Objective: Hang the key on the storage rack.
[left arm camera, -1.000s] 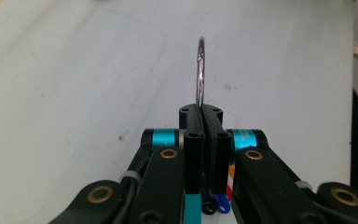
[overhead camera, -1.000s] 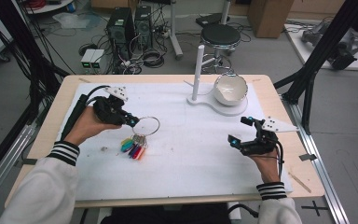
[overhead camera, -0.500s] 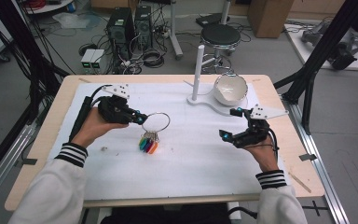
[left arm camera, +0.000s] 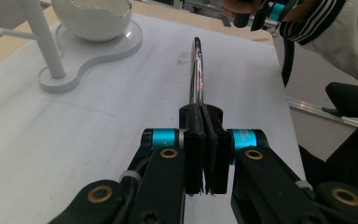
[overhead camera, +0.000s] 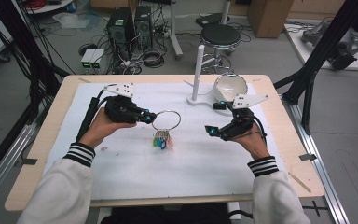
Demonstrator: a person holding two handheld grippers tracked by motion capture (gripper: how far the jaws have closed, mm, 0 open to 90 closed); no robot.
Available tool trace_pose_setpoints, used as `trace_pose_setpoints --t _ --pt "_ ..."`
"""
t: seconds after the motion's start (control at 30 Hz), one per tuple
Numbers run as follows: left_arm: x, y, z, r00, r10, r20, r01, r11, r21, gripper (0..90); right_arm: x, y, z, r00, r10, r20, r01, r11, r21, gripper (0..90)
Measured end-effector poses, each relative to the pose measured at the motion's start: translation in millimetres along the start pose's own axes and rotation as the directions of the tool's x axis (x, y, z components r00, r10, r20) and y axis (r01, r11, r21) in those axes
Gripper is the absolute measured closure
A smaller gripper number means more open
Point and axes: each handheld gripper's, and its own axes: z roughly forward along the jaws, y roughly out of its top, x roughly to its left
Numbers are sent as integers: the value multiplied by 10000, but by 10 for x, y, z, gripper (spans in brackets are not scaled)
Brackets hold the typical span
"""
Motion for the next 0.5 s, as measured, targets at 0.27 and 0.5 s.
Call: trace_pose_setpoints --t 0.27,0.5 --pt "-31 15 76 9995 224 203 -224 9997 -16 873 0 149 222 9969 -350 -702 356 9993 83 9" --pt "-60 27 102 9987 428 275 -427 9991 -23 873 11 203 398 9898 -387 -1371 448 9981 417 10"
